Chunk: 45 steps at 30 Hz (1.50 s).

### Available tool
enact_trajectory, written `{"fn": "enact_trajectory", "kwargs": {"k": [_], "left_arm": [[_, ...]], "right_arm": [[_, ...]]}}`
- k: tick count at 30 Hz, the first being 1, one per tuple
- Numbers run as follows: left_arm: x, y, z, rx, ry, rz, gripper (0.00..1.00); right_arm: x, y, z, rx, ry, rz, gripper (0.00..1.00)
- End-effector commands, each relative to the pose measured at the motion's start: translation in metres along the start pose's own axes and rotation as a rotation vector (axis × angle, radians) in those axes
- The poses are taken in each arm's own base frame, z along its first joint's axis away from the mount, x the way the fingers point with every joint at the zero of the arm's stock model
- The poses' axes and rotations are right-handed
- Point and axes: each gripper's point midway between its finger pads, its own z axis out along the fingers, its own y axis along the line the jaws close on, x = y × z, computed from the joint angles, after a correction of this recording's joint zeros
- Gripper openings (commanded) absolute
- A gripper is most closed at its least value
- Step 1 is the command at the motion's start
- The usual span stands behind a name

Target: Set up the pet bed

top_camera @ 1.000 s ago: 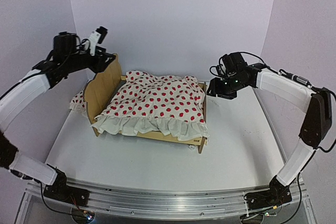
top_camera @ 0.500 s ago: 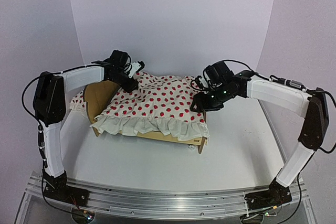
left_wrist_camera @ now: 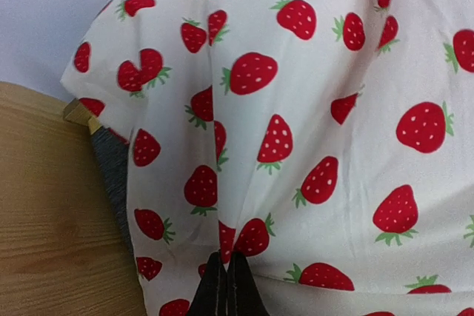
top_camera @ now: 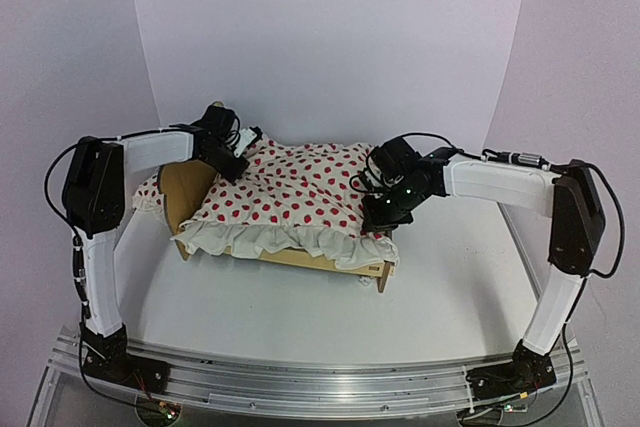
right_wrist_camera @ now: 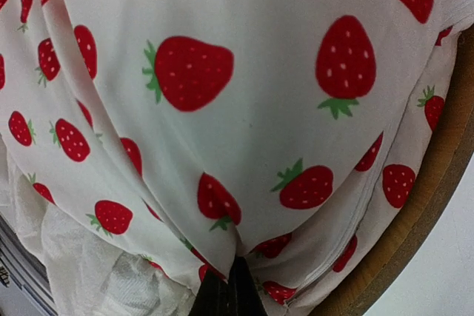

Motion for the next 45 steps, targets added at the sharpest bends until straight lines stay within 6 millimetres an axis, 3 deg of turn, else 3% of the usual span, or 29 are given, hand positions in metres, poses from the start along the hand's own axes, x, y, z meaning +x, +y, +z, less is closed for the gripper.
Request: {"fn": "enact_trajectory", "kwargs": {"k": [1, 7, 12, 14, 16, 20, 23, 27, 30, 33, 35, 39, 45], "left_arm": [[-0.032, 0.060, -0.058, -0.153, -0.137, -0.040, 0.00], [-0.019, 0.059, -0.054, -0.170, -0.106, -0.006, 0.00], [-0.004, 0.052, -0.037, -0.156, -0.070, 0.019, 0.00], [0.001, 0.051, -0.030, -0.155, -0.049, 0.038, 0.02], [0.000, 0.050, -0.029, -0.148, -0.045, 0.049, 0.12], [-0.025, 0.045, -0.052, -0.110, -0.129, 0.087, 0.39], [-0.042, 0.027, -0.075, -0.029, -0.194, 0.140, 0.53], [-0.054, -0.001, -0.118, 0.124, -0.270, 0.200, 0.62], [-0.062, -0.038, -0.159, 0.270, -0.378, 0.283, 0.64], [-0.060, -0.100, -0.188, 0.426, -0.433, 0.391, 0.67], [-0.056, -0.155, -0.202, 0.516, -0.455, 0.475, 0.70], [-0.041, -0.240, -0.205, 0.583, -0.482, 0.640, 0.78], [-0.041, -0.327, -0.192, 0.580, -0.545, 0.821, 0.82]], "right_arm": [[-0.004, 0.009, -0.027, -0.029, -0.023, 0.017, 0.00], [0.005, 0.029, -0.043, -0.126, -0.007, 0.063, 0.00], [0.020, 0.026, -0.034, -0.120, 0.039, 0.121, 0.02], [0.022, 0.024, -0.032, -0.113, 0.047, 0.135, 0.08], [0.018, 0.027, -0.038, -0.123, 0.032, 0.129, 0.17], [0.006, 0.027, -0.071, -0.111, -0.054, 0.089, 0.30], [0.005, 0.019, -0.098, -0.080, -0.118, 0.059, 0.39], [0.029, -0.003, -0.111, -0.050, -0.115, 0.044, 0.40], [0.063, -0.029, -0.100, -0.072, -0.039, 0.070, 0.35], [0.089, -0.045, -0.084, -0.121, 0.034, 0.075, 0.34], [0.102, -0.051, -0.073, -0.147, 0.048, 0.040, 0.34], [0.103, -0.049, -0.052, -0.210, -0.056, -0.081, 0.39], [0.090, -0.051, -0.026, -0.234, -0.226, -0.188, 0.44]]}}
